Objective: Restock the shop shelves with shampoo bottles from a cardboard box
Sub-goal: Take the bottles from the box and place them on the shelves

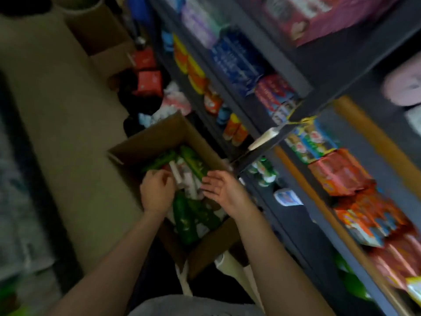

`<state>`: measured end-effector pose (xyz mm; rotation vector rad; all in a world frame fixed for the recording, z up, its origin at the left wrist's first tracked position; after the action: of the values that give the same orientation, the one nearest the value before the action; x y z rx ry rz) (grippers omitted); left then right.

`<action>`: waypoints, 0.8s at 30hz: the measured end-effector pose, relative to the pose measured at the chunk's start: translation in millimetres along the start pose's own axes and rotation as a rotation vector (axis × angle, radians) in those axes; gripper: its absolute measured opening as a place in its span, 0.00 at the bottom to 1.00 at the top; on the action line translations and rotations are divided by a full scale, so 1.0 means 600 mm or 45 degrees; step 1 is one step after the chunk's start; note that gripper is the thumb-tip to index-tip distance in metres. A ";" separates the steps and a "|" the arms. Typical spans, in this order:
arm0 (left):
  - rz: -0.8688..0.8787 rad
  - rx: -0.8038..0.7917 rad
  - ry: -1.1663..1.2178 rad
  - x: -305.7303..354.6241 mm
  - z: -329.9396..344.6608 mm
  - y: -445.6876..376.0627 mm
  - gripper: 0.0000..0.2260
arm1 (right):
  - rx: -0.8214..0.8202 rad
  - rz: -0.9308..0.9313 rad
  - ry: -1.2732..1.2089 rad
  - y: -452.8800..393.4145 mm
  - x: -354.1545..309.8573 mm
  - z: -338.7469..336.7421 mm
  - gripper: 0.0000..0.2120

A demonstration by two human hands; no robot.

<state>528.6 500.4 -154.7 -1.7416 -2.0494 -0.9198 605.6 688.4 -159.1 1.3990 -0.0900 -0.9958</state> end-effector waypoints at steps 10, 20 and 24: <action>-0.147 0.093 0.339 -0.219 -0.026 -0.009 0.36 | 0.403 0.261 1.003 -0.237 0.266 -0.014 0.11; -0.126 0.174 0.389 -0.215 -0.019 -0.015 0.34 | 0.368 -0.028 1.637 -0.347 0.298 -0.053 0.32; -0.129 0.163 0.388 -0.211 -0.010 -0.016 0.33 | 0.288 -0.022 1.851 -0.347 0.287 -0.060 0.22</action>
<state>546.5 398.6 -228.8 -1.3500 -1.9616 -0.9912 623.2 639.5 -426.3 2.0226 0.8998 0.2044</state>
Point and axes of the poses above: each hand's wrist, its own y-axis away from the middle knuckle, its own z-axis out of the palm, x = y × z, the point moved 7 cm from there along -y, towards the middle knuckle, and after that the axes turned 4 degrees about x, right-handed, at the moved point
